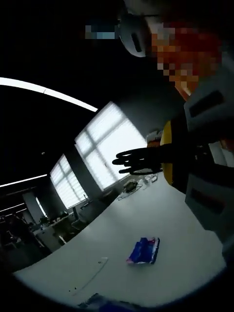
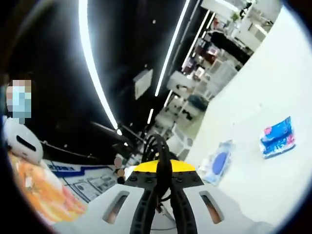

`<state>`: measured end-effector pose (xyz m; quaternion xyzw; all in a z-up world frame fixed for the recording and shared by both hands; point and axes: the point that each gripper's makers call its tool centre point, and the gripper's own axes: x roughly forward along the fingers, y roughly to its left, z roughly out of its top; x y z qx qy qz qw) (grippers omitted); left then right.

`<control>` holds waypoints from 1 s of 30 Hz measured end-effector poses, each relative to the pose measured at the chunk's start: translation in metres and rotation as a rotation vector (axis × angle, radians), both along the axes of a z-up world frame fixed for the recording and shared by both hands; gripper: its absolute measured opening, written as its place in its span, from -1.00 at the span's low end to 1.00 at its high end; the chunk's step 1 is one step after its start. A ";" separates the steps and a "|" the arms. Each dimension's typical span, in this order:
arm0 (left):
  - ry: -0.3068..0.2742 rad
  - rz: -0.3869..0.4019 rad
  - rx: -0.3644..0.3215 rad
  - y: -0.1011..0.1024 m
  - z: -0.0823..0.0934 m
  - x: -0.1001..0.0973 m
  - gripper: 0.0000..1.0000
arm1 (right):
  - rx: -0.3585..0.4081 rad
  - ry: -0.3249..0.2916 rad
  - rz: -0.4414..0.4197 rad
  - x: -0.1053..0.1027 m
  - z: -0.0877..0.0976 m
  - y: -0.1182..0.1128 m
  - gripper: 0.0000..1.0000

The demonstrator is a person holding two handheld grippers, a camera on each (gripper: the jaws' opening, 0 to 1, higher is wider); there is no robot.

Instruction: Arrange the tabletop items into an orderly group along one side of the table until the central work area is clear of visible clutter.

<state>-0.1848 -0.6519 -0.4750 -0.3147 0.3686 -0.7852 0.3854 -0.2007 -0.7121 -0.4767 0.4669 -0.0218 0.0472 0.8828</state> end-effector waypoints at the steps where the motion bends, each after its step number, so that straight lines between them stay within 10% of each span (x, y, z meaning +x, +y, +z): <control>1: 0.008 0.005 -0.010 0.001 0.002 0.000 -0.90 | 0.021 -0.001 0.008 -0.001 -0.002 0.001 -0.70; 7: 0.087 0.047 -0.051 0.003 0.010 0.008 -0.91 | 0.172 0.048 0.001 -0.008 -0.028 0.004 -0.35; 13: 0.135 0.050 -0.088 0.002 0.021 0.010 -0.92 | 0.421 -0.033 0.115 -0.007 -0.031 0.033 0.00; 18: 0.154 0.020 -0.113 -0.005 0.030 0.000 -0.92 | 0.636 -0.109 0.164 0.005 -0.029 0.053 -0.21; 22: 0.135 0.021 -0.099 -0.007 0.026 -0.003 -0.93 | 0.608 -0.202 0.121 0.007 -0.010 0.047 -0.75; 30: 0.021 0.037 0.051 -0.011 -0.012 -0.004 -0.92 | 0.349 0.019 0.013 0.000 -0.028 0.028 -0.89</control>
